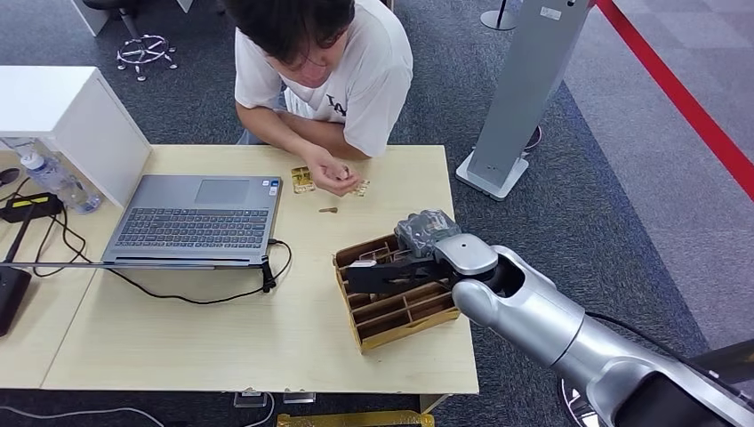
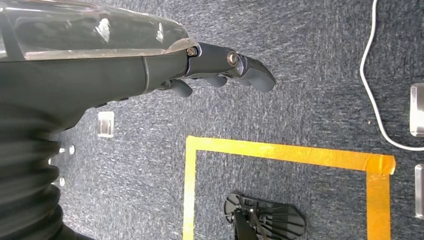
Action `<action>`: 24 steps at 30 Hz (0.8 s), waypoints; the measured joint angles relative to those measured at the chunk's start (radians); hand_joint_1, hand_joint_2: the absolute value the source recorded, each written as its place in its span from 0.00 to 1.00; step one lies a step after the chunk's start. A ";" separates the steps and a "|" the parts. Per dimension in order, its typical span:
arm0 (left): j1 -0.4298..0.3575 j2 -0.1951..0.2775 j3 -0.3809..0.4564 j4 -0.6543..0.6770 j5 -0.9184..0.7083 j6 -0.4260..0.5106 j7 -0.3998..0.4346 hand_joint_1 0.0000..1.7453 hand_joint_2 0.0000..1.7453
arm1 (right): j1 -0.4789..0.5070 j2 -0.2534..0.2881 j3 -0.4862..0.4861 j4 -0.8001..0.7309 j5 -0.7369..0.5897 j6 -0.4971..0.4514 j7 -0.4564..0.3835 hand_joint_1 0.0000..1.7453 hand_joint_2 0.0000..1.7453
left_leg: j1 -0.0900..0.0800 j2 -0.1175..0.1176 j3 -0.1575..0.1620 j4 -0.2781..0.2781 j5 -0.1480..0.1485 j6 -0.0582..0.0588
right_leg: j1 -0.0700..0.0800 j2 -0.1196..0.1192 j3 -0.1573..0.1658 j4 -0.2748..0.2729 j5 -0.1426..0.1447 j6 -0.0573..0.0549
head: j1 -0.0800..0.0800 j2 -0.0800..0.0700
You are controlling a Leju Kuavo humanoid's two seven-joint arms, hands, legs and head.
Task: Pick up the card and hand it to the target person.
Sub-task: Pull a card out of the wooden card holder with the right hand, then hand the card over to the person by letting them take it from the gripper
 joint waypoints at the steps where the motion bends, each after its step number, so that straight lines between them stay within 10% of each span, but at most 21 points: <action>1: 0.000 0.000 0.000 0.000 0.000 0.000 0.001 0.00 1.00 | -0.001 -0.004 0.004 -0.007 -0.001 -0.004 0.008 0.87 1.00 | 0.000 0.000 0.000 0.000 0.000 0.000 | 0.000 0.000 0.000 0.000 0.000 0.000 | 0.000 0.000; 9: 0.003 0.000 0.000 0.000 0.001 -0.002 -0.011 0.00 1.00 | -0.006 -0.046 0.010 -0.135 0.156 -0.163 0.068 0.87 1.00 | 0.000 0.000 0.000 0.000 0.000 0.000 | 0.000 0.001 0.000 0.000 0.000 0.000 | 0.000 0.000; 24: 0.004 -0.003 0.000 0.000 0.002 -0.007 -0.031 0.00 1.00 | 0.095 -0.064 -0.086 -0.368 0.338 -0.527 -0.129 0.87 1.00 | 0.000 0.000 0.000 0.000 0.000 0.000 | 0.000 0.001 0.000 0.000 0.000 0.000 | 0.000 0.000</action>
